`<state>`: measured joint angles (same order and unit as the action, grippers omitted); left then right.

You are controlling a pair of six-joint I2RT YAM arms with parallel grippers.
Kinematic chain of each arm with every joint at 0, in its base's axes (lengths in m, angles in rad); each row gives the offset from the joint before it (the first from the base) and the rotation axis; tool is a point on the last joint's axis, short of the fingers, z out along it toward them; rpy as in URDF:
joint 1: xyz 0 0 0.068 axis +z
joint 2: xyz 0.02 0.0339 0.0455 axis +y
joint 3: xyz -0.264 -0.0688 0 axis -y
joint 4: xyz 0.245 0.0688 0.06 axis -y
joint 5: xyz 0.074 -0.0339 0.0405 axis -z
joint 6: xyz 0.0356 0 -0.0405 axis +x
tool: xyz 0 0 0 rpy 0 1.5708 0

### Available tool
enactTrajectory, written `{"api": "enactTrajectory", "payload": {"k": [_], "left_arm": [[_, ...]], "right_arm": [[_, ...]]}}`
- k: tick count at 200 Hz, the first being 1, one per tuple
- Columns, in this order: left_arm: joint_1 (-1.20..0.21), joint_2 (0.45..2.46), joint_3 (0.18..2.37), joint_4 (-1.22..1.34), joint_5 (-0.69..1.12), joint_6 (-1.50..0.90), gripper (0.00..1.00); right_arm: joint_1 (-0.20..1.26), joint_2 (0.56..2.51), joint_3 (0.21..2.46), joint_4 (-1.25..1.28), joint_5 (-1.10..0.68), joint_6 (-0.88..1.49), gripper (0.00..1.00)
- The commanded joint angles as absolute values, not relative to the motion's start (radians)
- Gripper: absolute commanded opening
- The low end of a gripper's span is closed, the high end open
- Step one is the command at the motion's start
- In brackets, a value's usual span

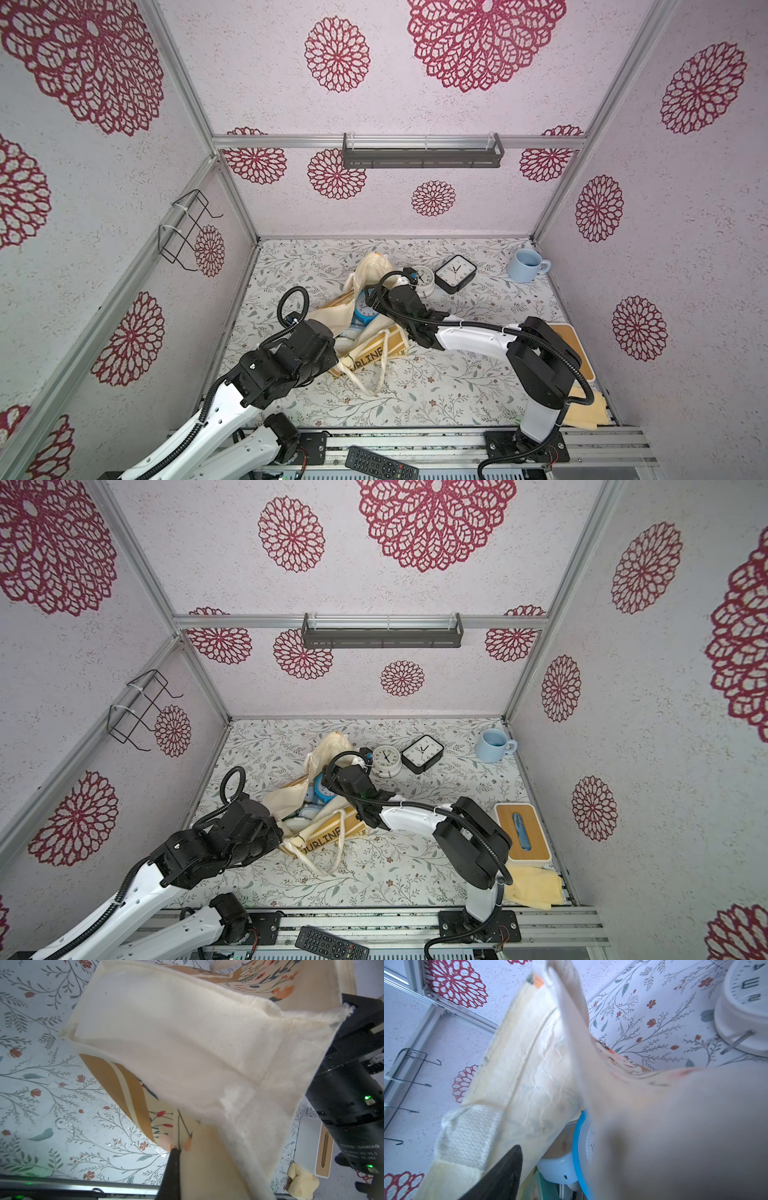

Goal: Take the alarm clock out of the canvas bag
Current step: Pick up the alarm from the canvas bag.

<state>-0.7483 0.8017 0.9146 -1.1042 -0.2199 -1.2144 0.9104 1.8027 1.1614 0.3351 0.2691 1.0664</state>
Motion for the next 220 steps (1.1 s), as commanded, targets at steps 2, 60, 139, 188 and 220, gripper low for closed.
{"api": "enactTrajectory", "payload": {"k": [2, 60, 139, 188, 220], "left_arm": [[-0.772, 0.821, 0.926, -1.295, -0.225, -1.195, 0.00], [-0.779, 0.816, 0.967, -1.323, -0.287, -1.166, 0.00], [-0.711, 0.842, 1.057, -1.318, -0.356, -1.134, 0.00], [-0.617, 0.926, 1.156, -1.297, -0.226, -1.142, 0.50], [-0.605, 0.969, 1.285, -1.379, -0.079, -1.165, 0.68]], "right_arm": [[0.837, 1.812, 1.192, 0.077, 0.351, 1.013, 0.78], [0.865, 1.813, 1.364, -0.297, 0.311, 0.582, 0.78], [1.023, 1.778, 1.393, -0.713, 0.143, 0.481, 0.79], [1.101, 1.709, 1.193, -0.626, 0.126, 0.615, 0.79], [1.096, 1.807, 1.260, -0.674, 0.133, 0.601, 0.82]]}}
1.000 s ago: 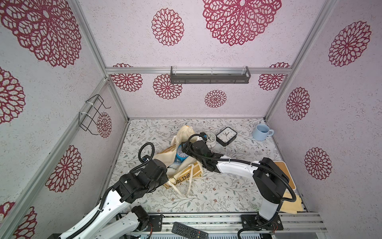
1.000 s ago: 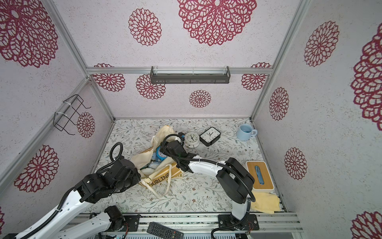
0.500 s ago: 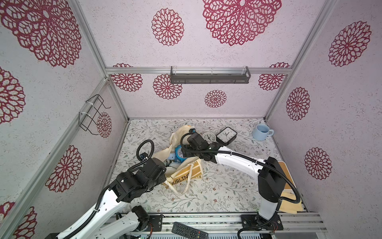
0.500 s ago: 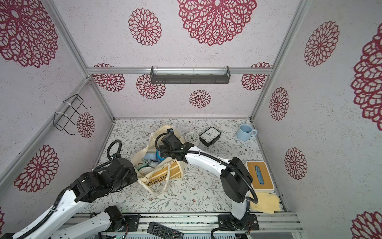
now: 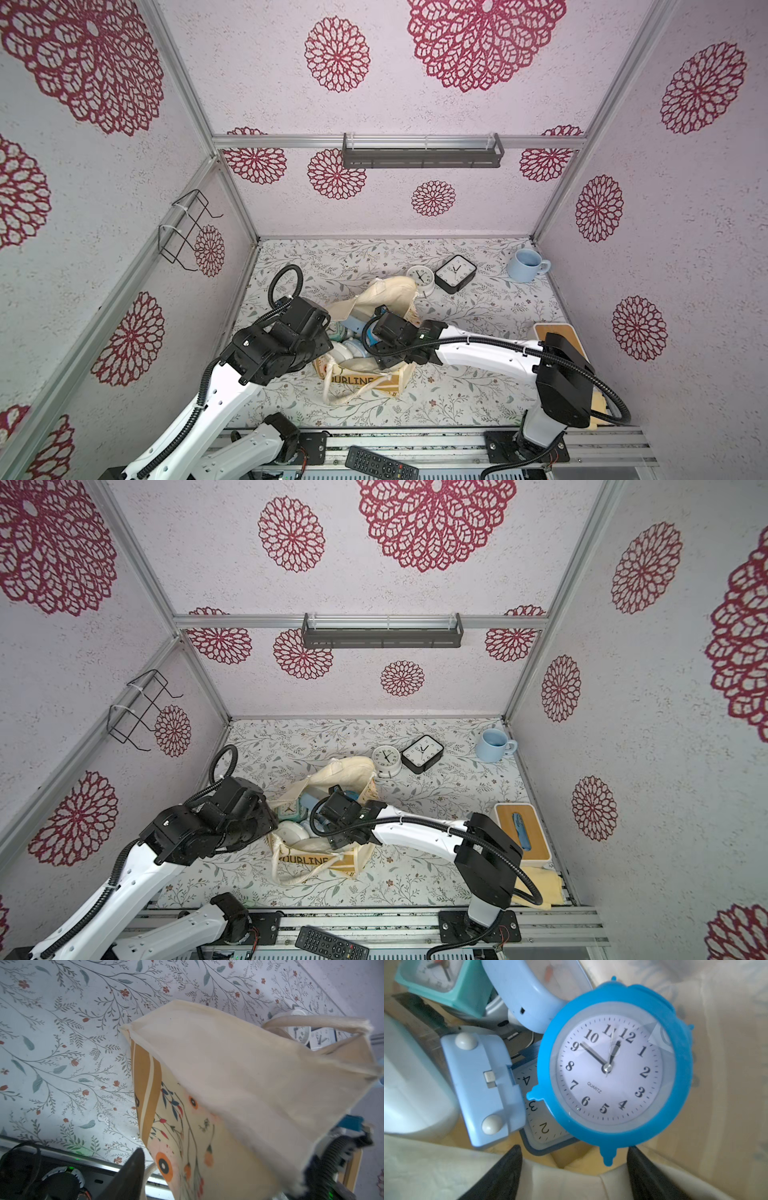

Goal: Take the alarm clock out of the canvas bag
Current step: Pick up the alarm from the canvas bag.

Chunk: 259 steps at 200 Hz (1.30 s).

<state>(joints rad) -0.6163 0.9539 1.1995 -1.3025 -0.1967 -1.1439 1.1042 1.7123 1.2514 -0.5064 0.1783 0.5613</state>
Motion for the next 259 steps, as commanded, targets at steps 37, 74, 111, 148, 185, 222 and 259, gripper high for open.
{"api": "enactTrajectory", "payload": {"k": [37, 74, 111, 148, 185, 222, 259], "left_arm": [[-0.624, 0.988, 1.286, -1.403, 0.142, -1.238, 0.76], [-0.675, 1.033, 1.149, -1.276, 0.162, -1.275, 0.79], [-0.683, 1.068, 1.017, -1.194, 0.130, -1.295, 0.65], [-0.684, 1.077, 0.905, -1.147, 0.146, -1.320, 0.28], [-0.686, 1.060, 0.844, -1.132, 0.162, -1.325, 0.10], [-0.686, 1.046, 0.807, -1.114, 0.172, -1.327, 0.07], [-0.687, 1.029, 0.788, -1.103, 0.172, -1.328, 0.07]], "right_arm": [[1.087, 1.859, 1.322, -0.683, 0.152, 0.585, 0.85], [1.057, 1.850, 1.325, -0.605, 0.126, 0.588, 0.87], [1.026, 1.807, 1.260, -0.482, 0.136, 0.662, 0.89], [0.992, 1.714, 1.129, -0.273, 0.175, 0.780, 0.90], [0.937, 1.650, 0.990, -0.072, 0.149, 0.949, 0.91], [0.895, 1.672, 0.948, -0.030, 0.120, 1.076, 0.92], [0.876, 1.755, 0.970, -0.095, 0.135, 1.123, 0.92]]}}
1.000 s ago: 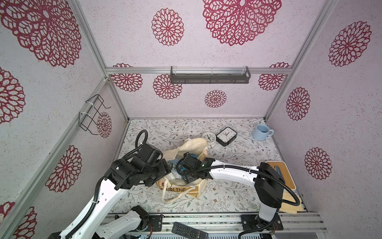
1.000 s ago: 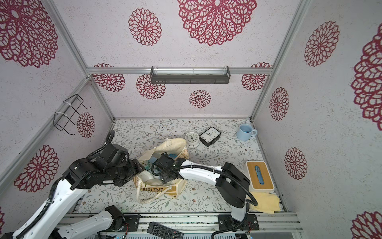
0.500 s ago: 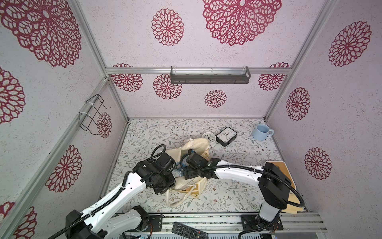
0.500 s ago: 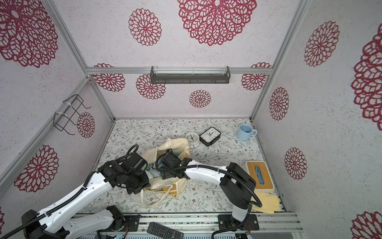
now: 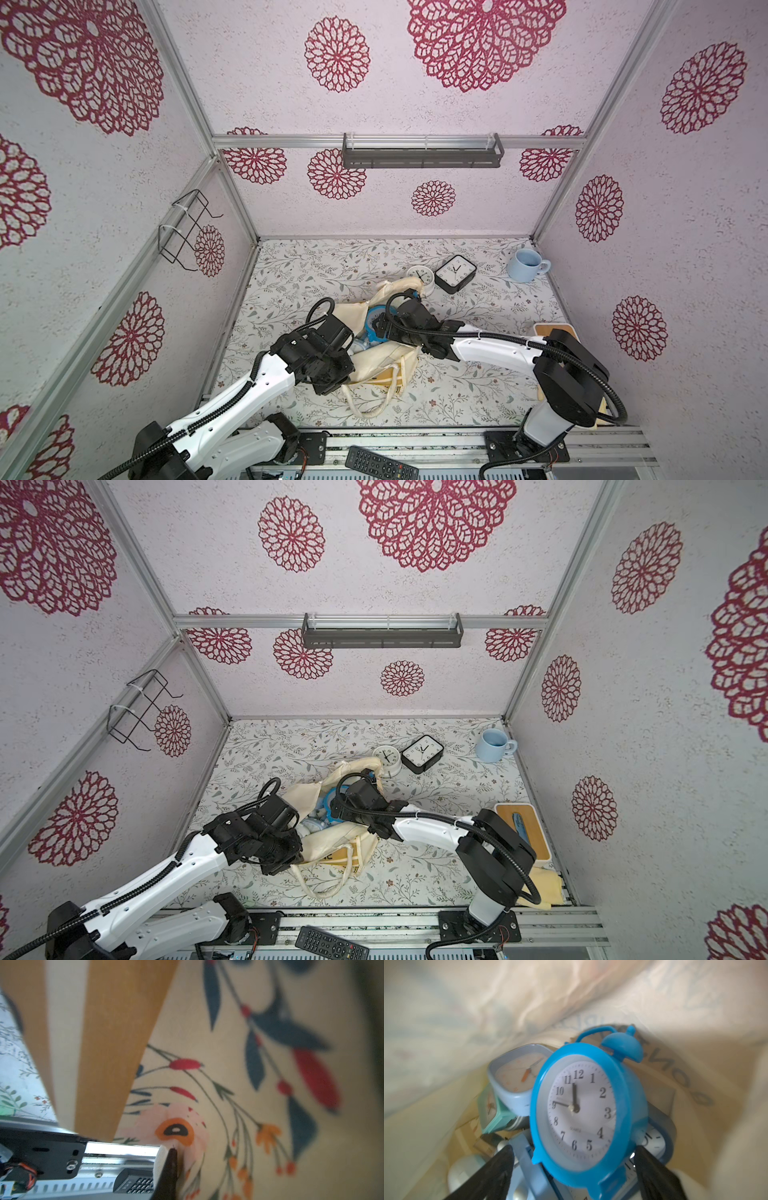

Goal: Take the alarm clock out of the canvas bag
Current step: Pick up the alarm from the canvas bag.

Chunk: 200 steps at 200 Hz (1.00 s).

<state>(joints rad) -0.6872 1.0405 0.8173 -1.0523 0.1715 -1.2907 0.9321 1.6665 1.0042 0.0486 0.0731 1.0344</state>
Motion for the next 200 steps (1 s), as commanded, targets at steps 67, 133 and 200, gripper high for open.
{"api": "enactTrajectory", "payload": {"k": [67, 133, 200], "left_arm": [[-0.683, 0.994, 0.772, -1.103, 0.156, -1.330, 0.06], [-0.684, 1.014, 0.776, -1.089, 0.170, -1.319, 0.05], [-0.687, 1.047, 0.793, -1.089, 0.176, -1.298, 0.04]], "right_arm": [[0.847, 1.810, 0.861, 0.221, -0.015, 1.109, 0.93], [0.834, 1.696, 0.660, 0.706, -0.121, 1.042, 0.84], [0.842, 1.669, 0.727, 0.663, -0.200, 0.932, 0.84]]}}
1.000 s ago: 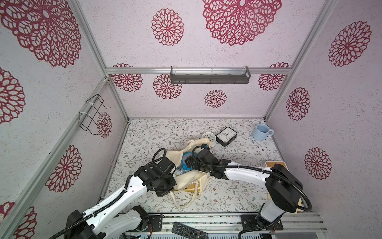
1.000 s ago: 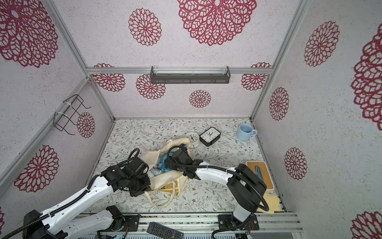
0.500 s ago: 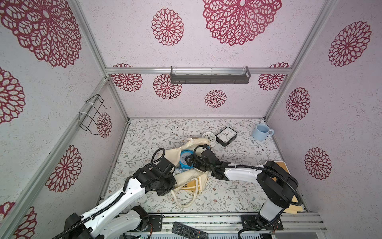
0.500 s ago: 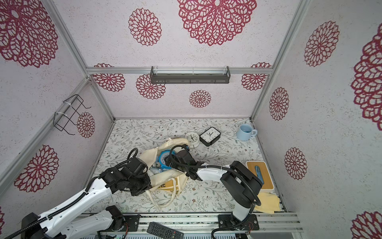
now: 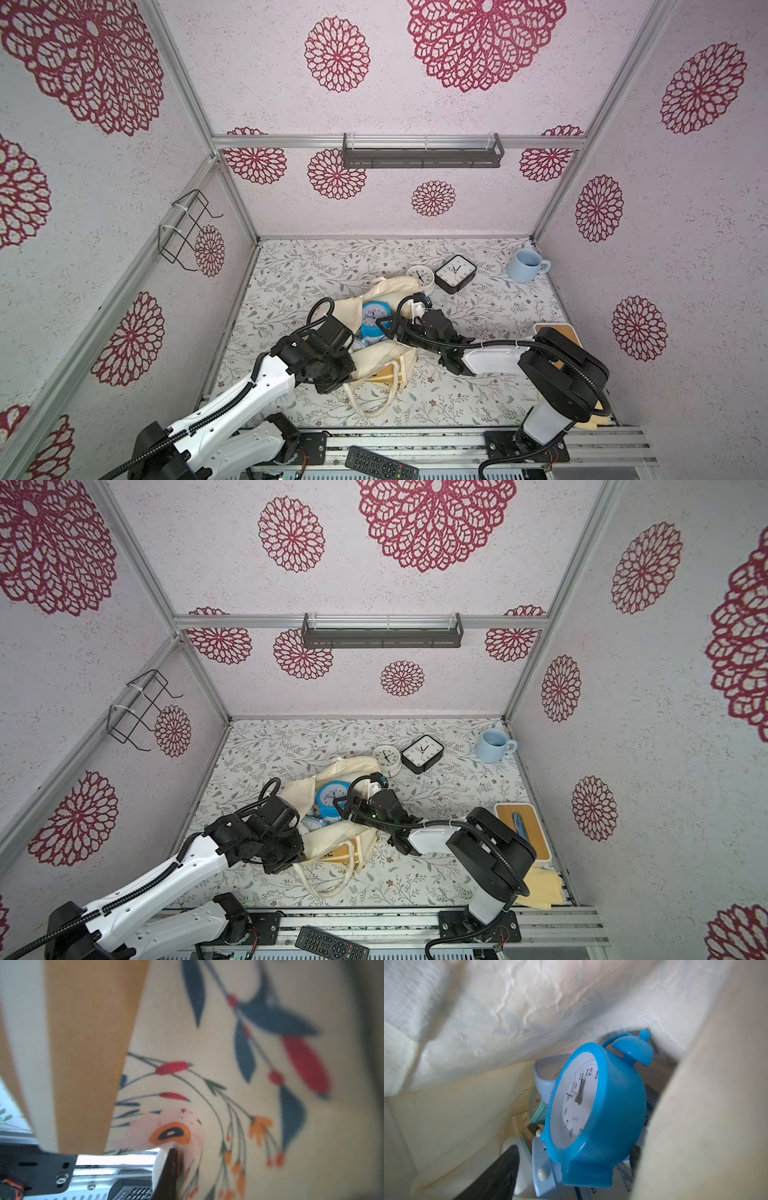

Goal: Take the alarm clock out of the canvas bag
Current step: Pick up the alarm from the canvas bag.

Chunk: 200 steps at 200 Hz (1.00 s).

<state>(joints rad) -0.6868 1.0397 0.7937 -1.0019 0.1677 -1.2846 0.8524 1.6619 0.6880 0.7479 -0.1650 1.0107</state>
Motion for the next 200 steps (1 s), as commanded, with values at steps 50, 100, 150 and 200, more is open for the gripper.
{"api": "enactTrajectory", "payload": {"k": [50, 100, 150, 200], "left_arm": [[-0.687, 1.026, 0.791, -1.094, 0.166, -1.304, 0.04], [-0.688, 1.019, 0.790, -1.093, 0.162, -1.304, 0.04], [-0.690, 1.007, 0.788, -1.091, 0.156, -1.306, 0.04], [-0.692, 1.005, 0.792, -1.091, 0.154, -1.305, 0.04]], "right_arm": [[0.840, 1.693, 0.760, 0.689, -0.193, 1.101, 0.87], [0.840, 1.746, 0.788, 0.737, -0.195, 1.314, 0.88], [0.839, 1.770, 0.750, 0.813, -0.169, 1.451, 0.87], [0.840, 1.770, 0.793, 0.611, -0.175, 1.406, 0.76]]}}
